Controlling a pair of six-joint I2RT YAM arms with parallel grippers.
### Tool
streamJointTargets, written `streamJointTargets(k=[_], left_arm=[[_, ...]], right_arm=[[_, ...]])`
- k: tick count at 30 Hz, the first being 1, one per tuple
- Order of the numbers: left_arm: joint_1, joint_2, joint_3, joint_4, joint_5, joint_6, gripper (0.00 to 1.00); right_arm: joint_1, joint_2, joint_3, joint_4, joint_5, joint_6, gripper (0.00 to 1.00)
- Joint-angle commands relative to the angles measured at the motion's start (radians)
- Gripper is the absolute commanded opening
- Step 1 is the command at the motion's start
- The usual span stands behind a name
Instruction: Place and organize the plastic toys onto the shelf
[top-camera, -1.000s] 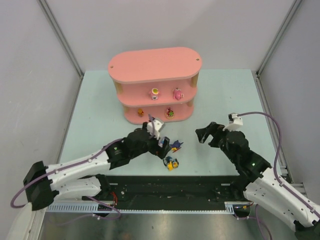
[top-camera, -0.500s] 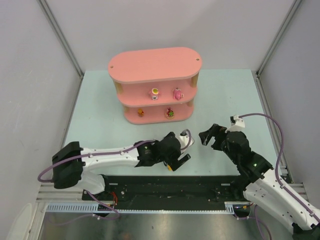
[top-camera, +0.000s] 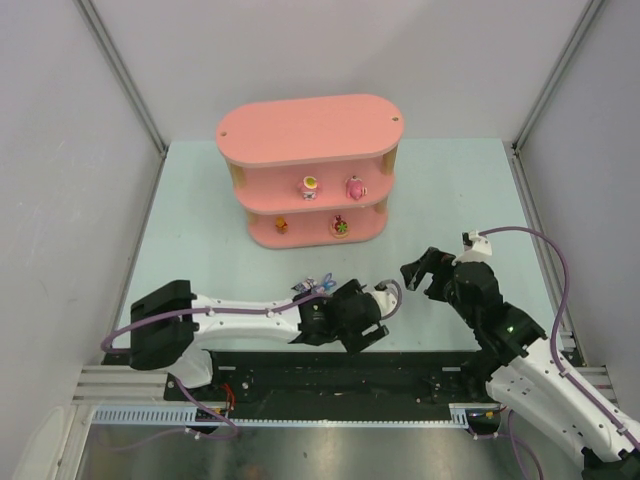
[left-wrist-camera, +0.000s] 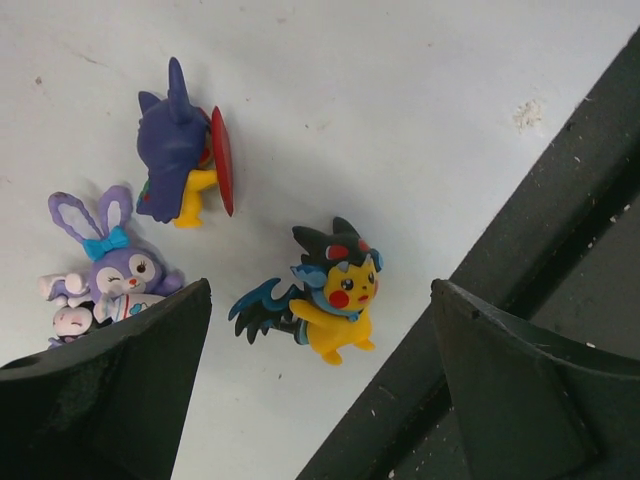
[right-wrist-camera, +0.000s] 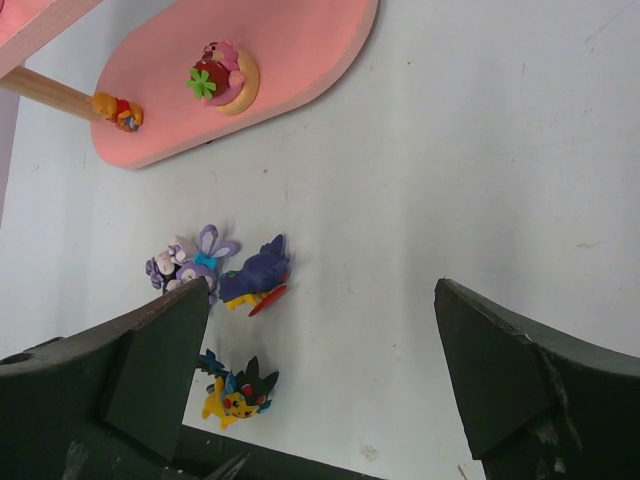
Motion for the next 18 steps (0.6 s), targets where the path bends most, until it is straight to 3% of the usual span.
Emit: streamJointTargets(k=[1, 18], left_arm=[[-0.023, 0.045, 0.067, -0.034, -0.072, -0.032, 0.95], [-0.048, 0.206, 0.202, -0.172, -0.174, -0.116, 0.89]], right_arm=[[-0.010, 0.002, 0.031, -0.001, -0.007, -0.004, 1.00], [-0.026, 0.028, 0.030, 0.000, -0.021, -0.009, 1.00]])
